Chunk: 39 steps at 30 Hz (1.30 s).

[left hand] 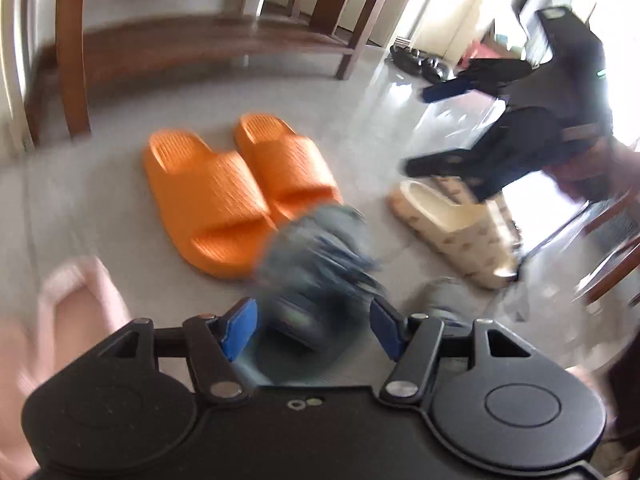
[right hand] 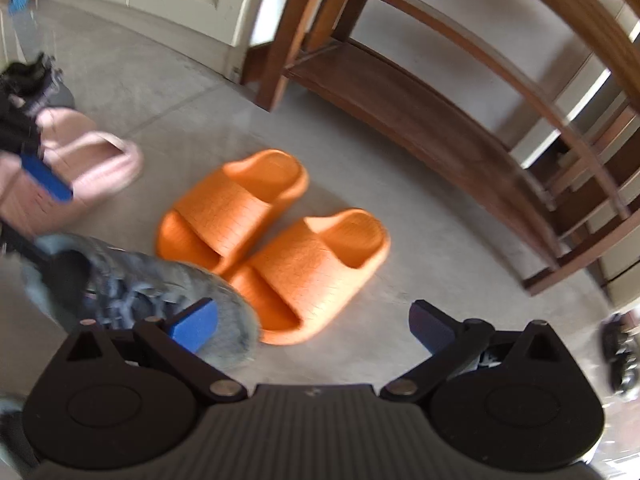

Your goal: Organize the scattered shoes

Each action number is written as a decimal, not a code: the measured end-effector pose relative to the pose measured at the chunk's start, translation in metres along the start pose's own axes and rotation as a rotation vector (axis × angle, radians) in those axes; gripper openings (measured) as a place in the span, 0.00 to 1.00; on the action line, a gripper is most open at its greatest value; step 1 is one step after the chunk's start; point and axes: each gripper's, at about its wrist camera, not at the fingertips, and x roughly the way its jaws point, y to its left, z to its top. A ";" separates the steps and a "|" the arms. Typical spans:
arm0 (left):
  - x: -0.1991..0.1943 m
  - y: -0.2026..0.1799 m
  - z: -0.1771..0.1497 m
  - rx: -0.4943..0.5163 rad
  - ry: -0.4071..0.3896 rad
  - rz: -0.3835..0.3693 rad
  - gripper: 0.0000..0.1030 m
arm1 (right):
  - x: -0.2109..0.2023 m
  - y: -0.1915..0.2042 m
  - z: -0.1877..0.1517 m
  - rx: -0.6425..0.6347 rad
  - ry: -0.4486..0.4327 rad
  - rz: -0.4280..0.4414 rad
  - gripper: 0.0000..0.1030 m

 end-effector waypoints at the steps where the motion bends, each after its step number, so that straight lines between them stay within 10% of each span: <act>1: 0.003 -0.004 -0.005 -0.029 0.000 -0.010 0.60 | 0.001 0.003 -0.002 -0.016 -0.018 0.009 1.00; 12: 0.054 0.003 -0.012 -0.308 0.005 0.071 0.74 | -0.022 0.011 -0.018 -0.030 -0.078 0.054 1.00; 18: 0.083 -0.015 0.000 -0.115 0.072 0.215 0.79 | -0.025 0.004 -0.034 0.003 -0.021 0.027 1.00; 23: 0.080 -0.018 -0.011 0.023 0.005 0.268 0.31 | -0.024 0.008 -0.031 0.006 -0.021 0.036 1.00; 32: 0.039 -0.012 -0.030 0.081 -0.080 0.090 0.24 | -0.028 0.014 -0.019 -0.022 -0.073 0.047 1.00; 39: -0.003 -0.025 -0.043 0.261 -0.012 0.180 0.23 | -0.033 0.003 -0.018 -0.004 -0.096 0.009 1.00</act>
